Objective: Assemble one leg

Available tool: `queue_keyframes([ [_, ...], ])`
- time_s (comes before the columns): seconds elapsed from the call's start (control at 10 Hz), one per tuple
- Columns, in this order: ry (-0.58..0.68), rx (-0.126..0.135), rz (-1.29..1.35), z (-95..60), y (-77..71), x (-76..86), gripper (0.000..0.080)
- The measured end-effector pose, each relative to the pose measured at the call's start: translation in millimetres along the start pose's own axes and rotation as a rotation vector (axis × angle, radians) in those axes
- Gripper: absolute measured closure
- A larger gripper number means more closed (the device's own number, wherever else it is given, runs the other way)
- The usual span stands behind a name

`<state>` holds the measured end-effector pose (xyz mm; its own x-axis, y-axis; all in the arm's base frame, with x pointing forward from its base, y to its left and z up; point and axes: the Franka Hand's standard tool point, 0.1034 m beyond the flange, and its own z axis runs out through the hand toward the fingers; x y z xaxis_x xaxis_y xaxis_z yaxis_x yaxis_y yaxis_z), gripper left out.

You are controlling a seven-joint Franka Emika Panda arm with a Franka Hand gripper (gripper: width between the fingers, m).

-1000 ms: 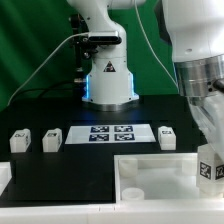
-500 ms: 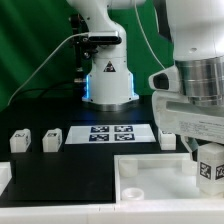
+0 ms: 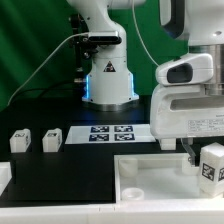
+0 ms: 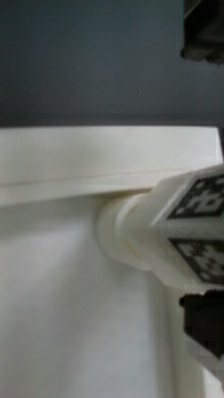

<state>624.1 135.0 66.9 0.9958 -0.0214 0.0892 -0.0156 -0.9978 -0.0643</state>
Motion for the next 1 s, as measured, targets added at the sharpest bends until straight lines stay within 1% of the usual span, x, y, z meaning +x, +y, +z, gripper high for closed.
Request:
queue_keyframes([
  [0.3,-0.001,-0.007,-0.321,0.8,5.3,1.2,0.015],
  [0.4,-0.002,-0.016,-0.47,1.4,14.2,2.9,0.015],
  [0.5,-0.001,-0.022,-0.562,1.0,19.3,4.4,0.015],
  [0.6,-0.003,-0.026,-0.623,1.0,21.3,4.7,0.015],
  [0.8,-0.012,-0.045,-0.859,0.3,27.8,6.5,0.015],
  [0.9,-0.015,-0.054,-0.926,-0.8,29.3,8.1,0.015],
  [1.0,-0.016,-0.053,-0.921,-1.0,27.2,7.9,0.015],
])
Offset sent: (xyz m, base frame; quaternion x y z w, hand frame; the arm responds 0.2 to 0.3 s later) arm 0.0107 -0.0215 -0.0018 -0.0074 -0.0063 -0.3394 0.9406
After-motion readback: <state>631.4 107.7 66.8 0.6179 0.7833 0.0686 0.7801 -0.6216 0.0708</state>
